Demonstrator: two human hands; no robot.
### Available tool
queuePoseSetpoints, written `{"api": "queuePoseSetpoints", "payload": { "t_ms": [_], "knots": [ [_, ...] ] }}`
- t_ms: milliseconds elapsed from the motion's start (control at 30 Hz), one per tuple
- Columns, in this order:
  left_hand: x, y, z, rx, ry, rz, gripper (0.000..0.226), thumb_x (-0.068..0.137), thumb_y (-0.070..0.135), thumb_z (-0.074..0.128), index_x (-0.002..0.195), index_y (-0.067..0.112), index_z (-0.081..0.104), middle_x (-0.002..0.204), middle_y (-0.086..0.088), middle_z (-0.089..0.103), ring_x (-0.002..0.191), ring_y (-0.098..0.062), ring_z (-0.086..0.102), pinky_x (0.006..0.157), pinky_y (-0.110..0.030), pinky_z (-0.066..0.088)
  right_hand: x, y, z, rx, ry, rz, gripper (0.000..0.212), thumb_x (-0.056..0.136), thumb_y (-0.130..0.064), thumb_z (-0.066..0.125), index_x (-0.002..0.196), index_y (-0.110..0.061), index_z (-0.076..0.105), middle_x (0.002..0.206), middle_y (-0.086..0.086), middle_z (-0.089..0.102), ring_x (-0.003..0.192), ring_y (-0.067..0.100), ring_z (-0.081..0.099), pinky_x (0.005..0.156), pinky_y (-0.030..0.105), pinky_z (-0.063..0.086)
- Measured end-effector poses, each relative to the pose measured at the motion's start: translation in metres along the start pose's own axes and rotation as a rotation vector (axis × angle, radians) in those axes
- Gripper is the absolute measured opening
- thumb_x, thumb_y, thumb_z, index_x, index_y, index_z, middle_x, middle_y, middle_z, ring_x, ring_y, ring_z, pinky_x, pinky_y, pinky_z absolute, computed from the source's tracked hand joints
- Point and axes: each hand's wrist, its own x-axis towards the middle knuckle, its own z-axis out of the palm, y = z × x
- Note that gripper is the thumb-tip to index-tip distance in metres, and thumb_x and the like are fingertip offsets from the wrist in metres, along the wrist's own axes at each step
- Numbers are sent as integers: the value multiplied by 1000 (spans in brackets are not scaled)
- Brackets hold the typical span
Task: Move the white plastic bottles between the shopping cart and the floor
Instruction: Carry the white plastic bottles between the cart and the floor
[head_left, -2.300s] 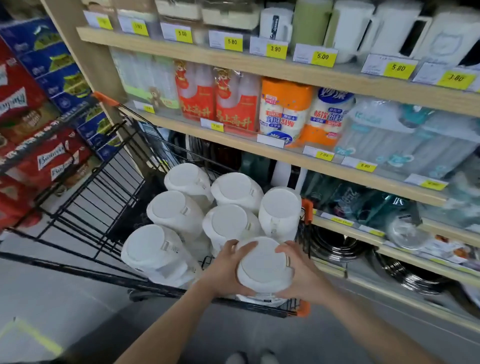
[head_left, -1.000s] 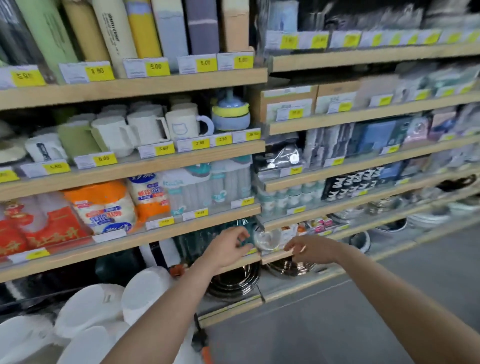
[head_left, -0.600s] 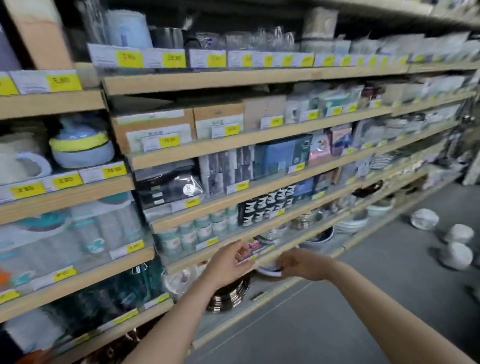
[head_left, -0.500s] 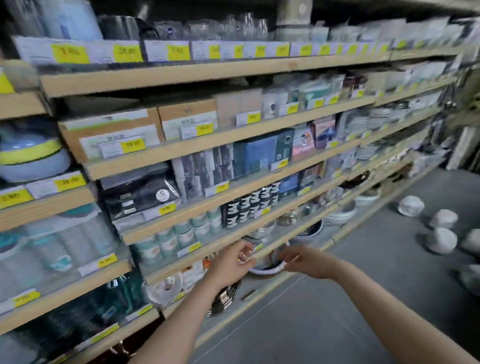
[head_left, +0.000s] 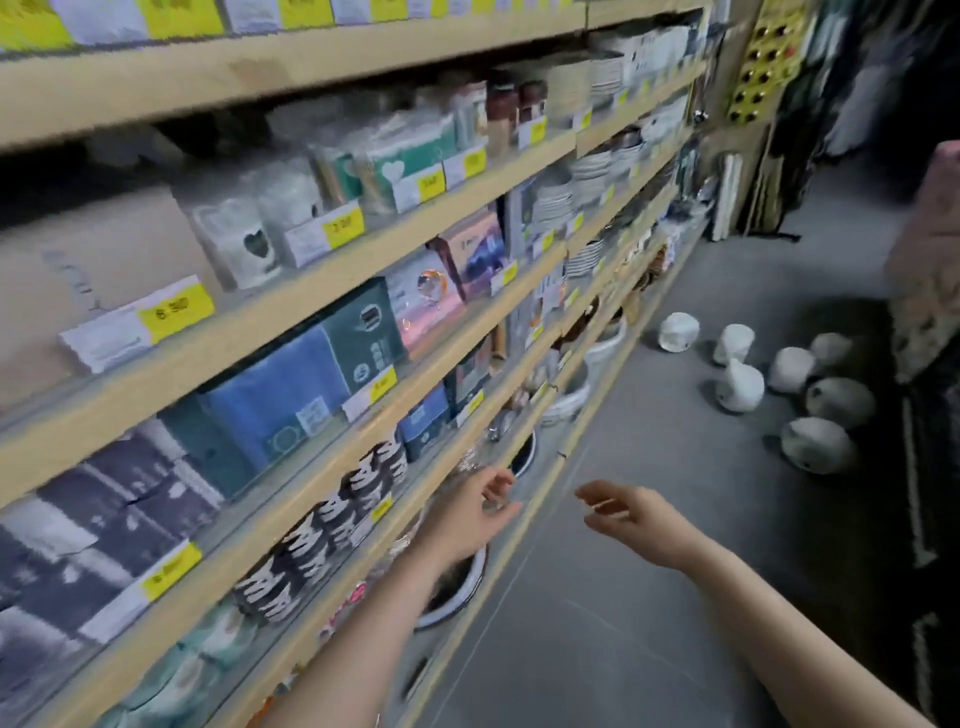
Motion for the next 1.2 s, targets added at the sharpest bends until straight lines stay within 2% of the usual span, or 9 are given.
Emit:
{"api": "queuePoseSetpoints", "payload": {
  "t_ms": [133, 267, 400, 500, 633, 767, 967, 1100, 1200],
  "knots": [
    [94, 9, 13, 28, -98, 33, 21, 86, 31, 67, 103, 28, 56, 98, 12, 60, 89, -4, 59, 81, -22, 49, 47, 36, -47, 58, 85, 109, 33, 89, -22, 63, 121, -24, 58, 115, -6, 61, 101, 10, 59, 84, 17, 43],
    [181, 27, 48, 77, -156, 70, 25, 85, 28, 67, 108, 20, 59, 95, 11, 59, 84, -9, 61, 71, -11, 43, 88, 86, -94, 71, 113, 182, 35, 87, -26, 64, 122, -28, 56, 119, -5, 60, 112, 9, 54, 92, 23, 43],
    [273, 55, 106, 91, -198, 106, 26, 83, 26, 70, 105, 18, 60, 90, 12, 57, 75, -7, 56, 75, -24, 46, 124, 149, -158, 13, 111, 227, 39, 88, -28, 63, 126, -27, 53, 121, -4, 57, 114, 12, 53, 94, 25, 42],
    [333, 85, 149, 56, -196, 110, 26, 82, 27, 70, 105, 21, 60, 91, 11, 57, 69, -2, 51, 77, -26, 47, 145, 198, -217, -23, 87, 259, 40, 87, -30, 64, 126, -27, 52, 122, -3, 57, 111, 14, 54, 94, 27, 43],
    [414, 133, 195, 79, -229, 116, 26, 85, 30, 67, 107, 20, 59, 98, 8, 60, 80, -11, 60, 78, -25, 47, 171, 255, -298, -34, 103, 287, 41, 87, -27, 64, 126, -25, 53, 122, -3, 57, 110, 13, 55, 93, 25, 44],
    [487, 167, 232, 113, -243, 122, 26, 84, 34, 67, 106, 23, 59, 94, 13, 59, 81, -8, 62, 78, -27, 50, 197, 300, -360, 10, 161, 320, 38, 87, -26, 65, 123, -24, 55, 118, -3, 58, 107, 13, 56, 92, 27, 46],
    [596, 173, 278, 179, -334, 144, 27, 87, 36, 64, 109, 22, 58, 101, 9, 64, 87, -7, 61, 78, -22, 45, 251, 372, -417, 54, 188, 407, 41, 87, -23, 64, 127, -22, 53, 121, 0, 57, 110, 13, 55, 94, 28, 45],
    [708, 162, 313, 237, -452, 209, 28, 87, 36, 62, 111, 22, 57, 104, 8, 60, 89, -10, 59, 83, -32, 49, 306, 429, -447, 98, 225, 507, 42, 87, -23, 64, 127, -22, 52, 123, 0, 56, 111, 12, 54, 96, 29, 45],
    [804, 165, 332, 316, -504, 282, 31, 90, 38, 58, 116, 23, 54, 113, 10, 57, 98, -10, 58, 82, -27, 46, 343, 466, -470, 128, 238, 593, 43, 87, -25, 64, 128, -24, 51, 125, -2, 54, 111, 10, 53, 97, 26, 44]
  ]
}}
